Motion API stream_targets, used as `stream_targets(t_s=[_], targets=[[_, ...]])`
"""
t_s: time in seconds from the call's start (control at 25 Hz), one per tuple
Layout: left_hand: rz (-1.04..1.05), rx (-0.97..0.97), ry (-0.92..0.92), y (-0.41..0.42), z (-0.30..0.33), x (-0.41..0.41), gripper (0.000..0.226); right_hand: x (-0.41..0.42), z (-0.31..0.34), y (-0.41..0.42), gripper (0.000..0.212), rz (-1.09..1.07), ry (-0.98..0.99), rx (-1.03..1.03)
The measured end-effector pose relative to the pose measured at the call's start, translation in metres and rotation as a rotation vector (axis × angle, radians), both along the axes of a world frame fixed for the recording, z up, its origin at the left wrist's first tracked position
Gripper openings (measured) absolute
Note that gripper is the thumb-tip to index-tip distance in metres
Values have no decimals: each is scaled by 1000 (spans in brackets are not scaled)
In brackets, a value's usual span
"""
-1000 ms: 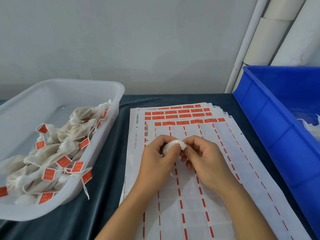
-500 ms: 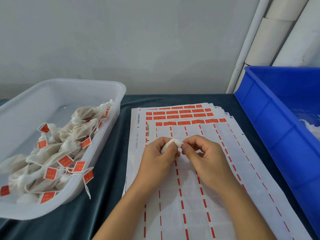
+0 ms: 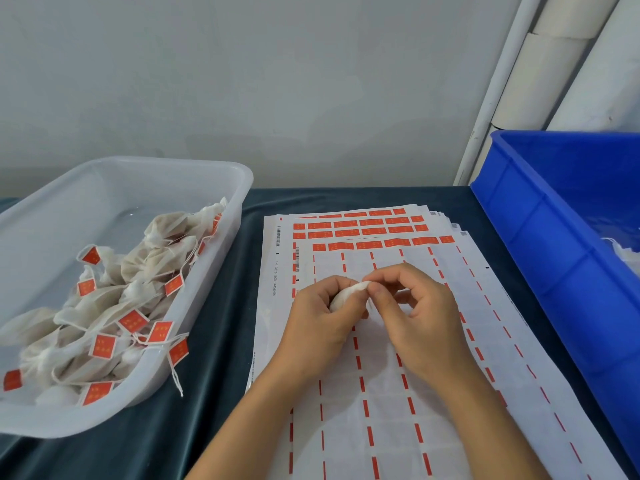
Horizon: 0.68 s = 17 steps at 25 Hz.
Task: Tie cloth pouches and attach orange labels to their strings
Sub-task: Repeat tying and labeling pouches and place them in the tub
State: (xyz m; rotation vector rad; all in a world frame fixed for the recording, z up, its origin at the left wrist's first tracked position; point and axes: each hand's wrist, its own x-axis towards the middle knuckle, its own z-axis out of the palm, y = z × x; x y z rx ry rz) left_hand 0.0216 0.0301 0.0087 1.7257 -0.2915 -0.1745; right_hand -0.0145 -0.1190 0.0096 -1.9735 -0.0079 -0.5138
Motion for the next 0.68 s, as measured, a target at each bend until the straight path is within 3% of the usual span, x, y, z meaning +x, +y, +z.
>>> stream_targets(t_s=[0.32,0.56,0.68], targets=[[-74,-128,113,2,6,-3,29,-2,4,5,10,1,-85,54],[1,-192,167,1,5,-3,30,-3,1,2,12,-20,-261,-178],[-2,-203,170,2,3,-3,30,-3,1,3,16,4,-264,-196]])
